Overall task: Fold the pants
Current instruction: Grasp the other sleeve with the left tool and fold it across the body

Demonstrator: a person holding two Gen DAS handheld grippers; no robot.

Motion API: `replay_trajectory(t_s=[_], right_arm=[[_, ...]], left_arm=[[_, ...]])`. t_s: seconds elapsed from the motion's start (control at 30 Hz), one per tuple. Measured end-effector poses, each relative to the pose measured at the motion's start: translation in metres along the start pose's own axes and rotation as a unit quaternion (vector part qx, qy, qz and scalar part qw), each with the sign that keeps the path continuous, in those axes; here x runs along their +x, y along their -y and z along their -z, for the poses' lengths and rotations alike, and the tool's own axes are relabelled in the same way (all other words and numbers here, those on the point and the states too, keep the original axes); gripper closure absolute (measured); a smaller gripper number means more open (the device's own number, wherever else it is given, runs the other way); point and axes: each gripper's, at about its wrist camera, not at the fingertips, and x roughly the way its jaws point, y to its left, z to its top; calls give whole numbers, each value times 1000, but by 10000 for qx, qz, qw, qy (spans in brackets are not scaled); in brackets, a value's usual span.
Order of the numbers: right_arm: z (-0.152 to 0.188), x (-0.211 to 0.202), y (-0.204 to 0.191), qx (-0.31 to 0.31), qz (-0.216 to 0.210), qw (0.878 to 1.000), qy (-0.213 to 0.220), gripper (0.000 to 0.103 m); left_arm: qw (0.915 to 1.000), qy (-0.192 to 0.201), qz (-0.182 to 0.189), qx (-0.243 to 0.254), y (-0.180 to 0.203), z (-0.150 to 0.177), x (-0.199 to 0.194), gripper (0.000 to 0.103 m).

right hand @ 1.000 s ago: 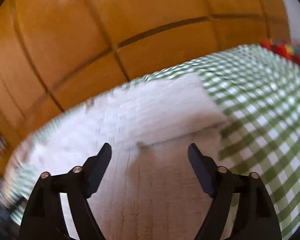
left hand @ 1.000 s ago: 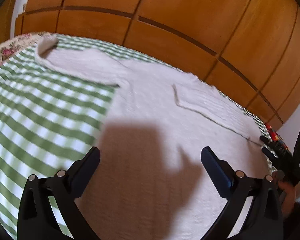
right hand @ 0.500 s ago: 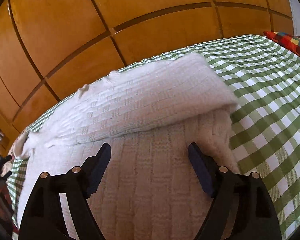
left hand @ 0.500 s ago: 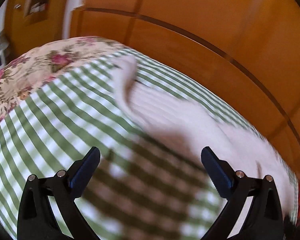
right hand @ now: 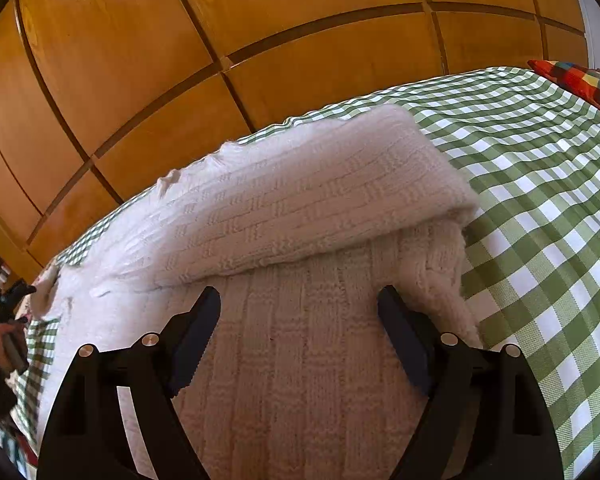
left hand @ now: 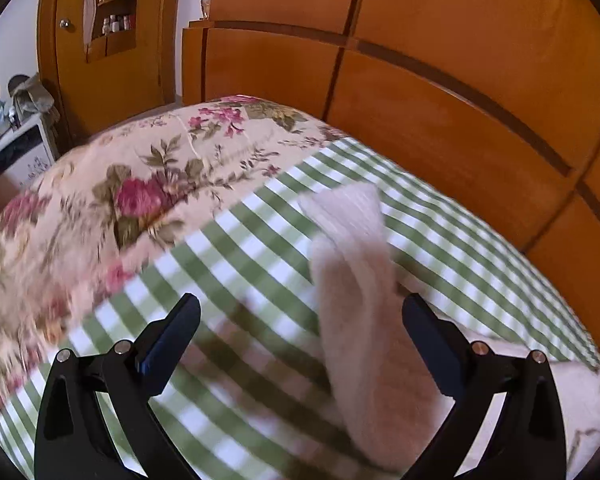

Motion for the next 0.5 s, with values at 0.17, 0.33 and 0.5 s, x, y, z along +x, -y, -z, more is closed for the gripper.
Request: replay_trajectory(t_s=[0.17, 0.33, 0.5], right_arm=[[0, 0, 0, 15, -9, 10000, 8, 23], [0, 0, 0, 32, -29, 10000, 15, 23], [0, 1, 0, 24, -17, 10000, 11, 23]], left_arm=[[9996, -183, -217, 31, -5, -11, 14, 3], [9986, -261, -465, -25, -11, -18, 13, 77], [9991, 258, -221, -259, -7, -23, -20, 103]])
